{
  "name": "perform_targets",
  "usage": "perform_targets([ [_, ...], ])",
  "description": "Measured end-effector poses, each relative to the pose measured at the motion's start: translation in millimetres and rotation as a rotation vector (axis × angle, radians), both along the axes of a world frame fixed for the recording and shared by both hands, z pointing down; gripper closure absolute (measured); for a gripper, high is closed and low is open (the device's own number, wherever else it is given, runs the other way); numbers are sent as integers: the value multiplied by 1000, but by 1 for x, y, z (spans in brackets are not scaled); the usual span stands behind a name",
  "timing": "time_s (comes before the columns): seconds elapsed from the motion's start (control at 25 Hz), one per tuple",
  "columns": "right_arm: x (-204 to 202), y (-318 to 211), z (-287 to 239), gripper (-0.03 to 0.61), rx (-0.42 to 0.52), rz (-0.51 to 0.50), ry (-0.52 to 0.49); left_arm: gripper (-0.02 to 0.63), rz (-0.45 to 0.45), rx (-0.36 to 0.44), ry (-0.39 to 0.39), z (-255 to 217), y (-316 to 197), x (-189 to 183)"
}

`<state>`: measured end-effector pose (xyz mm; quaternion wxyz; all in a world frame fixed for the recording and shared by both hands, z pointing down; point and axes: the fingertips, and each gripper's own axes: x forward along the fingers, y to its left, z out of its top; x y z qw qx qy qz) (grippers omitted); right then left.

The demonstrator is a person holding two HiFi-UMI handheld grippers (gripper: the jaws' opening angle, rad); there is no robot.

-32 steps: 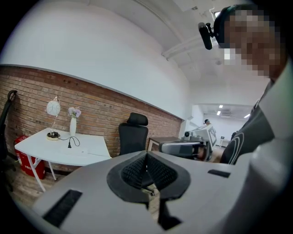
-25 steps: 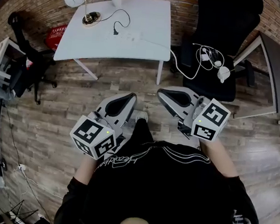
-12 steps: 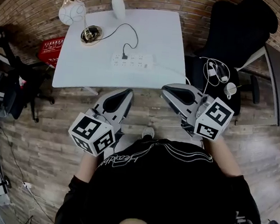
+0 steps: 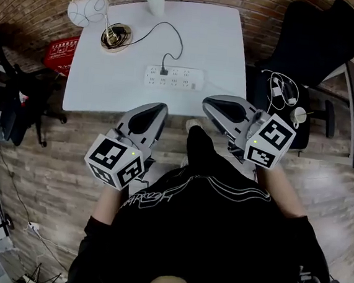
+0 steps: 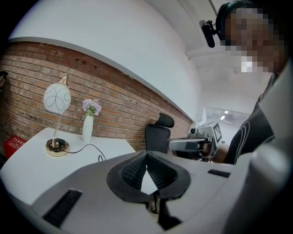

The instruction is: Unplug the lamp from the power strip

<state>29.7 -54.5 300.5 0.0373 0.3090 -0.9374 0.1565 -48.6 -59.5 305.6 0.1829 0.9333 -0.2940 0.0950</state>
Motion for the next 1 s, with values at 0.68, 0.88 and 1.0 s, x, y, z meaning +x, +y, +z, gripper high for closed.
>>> perform_targets([
  [0.68,-26,-129,86,578,-93,-151,71,609,-201,-136,-125,98,-126,-50],
  [0.88,-34,-154,114,577,-113,-186,139,607,-264,-215,-170,147,-155,-68],
  [1.0,-39,-162,129,574,-123,-207,173,606,-284,-268,-183,172,-165,-74],
])
